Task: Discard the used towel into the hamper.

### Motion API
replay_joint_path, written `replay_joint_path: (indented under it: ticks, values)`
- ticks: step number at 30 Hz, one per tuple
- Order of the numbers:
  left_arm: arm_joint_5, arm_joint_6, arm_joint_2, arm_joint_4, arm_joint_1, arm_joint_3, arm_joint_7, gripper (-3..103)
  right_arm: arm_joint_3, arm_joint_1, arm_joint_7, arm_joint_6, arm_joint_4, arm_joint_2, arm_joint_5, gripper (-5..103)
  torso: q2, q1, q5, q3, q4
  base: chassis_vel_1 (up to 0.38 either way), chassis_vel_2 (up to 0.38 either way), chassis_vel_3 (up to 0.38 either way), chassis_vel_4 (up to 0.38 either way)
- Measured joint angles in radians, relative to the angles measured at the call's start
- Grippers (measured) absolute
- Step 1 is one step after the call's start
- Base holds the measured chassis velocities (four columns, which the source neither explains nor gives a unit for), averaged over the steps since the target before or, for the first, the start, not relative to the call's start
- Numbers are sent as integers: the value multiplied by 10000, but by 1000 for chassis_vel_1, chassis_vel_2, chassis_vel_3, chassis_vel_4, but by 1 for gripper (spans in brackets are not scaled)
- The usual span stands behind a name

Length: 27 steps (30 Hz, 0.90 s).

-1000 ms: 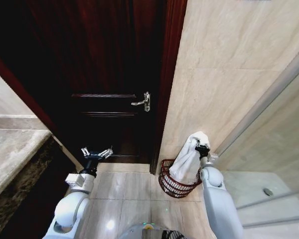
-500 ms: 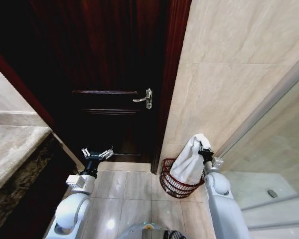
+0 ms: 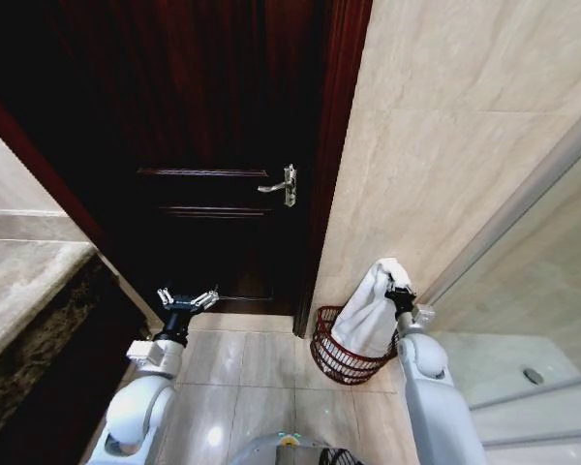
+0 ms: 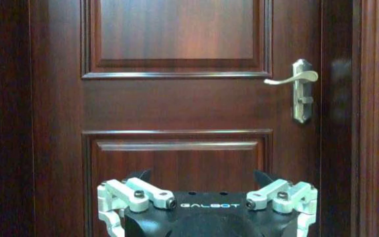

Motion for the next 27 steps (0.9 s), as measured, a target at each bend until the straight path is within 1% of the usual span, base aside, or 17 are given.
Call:
replay_joint_path:
  ticks: [2, 5, 6, 17, 21, 24, 27]
  values:
    - [0, -3, -4, 6, 0, 2, 5, 100, 3, 6, 2, 0, -17, -1, -1, 10, -27, -12, 0, -15, 0, 0, 0, 0, 0]
    - [28, -22, -36, 28, 0, 24, 29, 100, 12, 70, 2, 2, -165, -38, 0, 10, -243, -106, 0, -137, 0, 0, 0, 0, 0]
    - [28, -22, -36, 28, 0, 24, 29, 100, 12, 70, 2, 2, -165, -38, 0, 10, -243, -106, 0, -137, 0, 0, 0, 0, 0]
    - [32, -33, -7, -30, 56, -43, 33, 100, 25, 259, -9, 102, -757, -32, 8, 10, -803, -352, 1, -451, 0, 0, 0, 0, 0]
    - [32, -39, -8, -34, 62, -45, 33, 100, 23, 286, -10, 116, -832, -22, 6, 10, -913, -399, 1, -514, -1, 0, 0, 0, 0]
    - [31, -54, -23, -35, 66, -44, 32, 100, 22, 359, -11, 134, -954, -31, 2, 10, -1107, -483, 0, -622, 0, 0, 0, 0, 0]
    - [31, -63, -29, -35, 72, -39, 32, 100, 25, 378, -11, 142, -1012, -50, 0, 10, -1205, -527, 0, -680, -1, 0, 0, 0, 0]
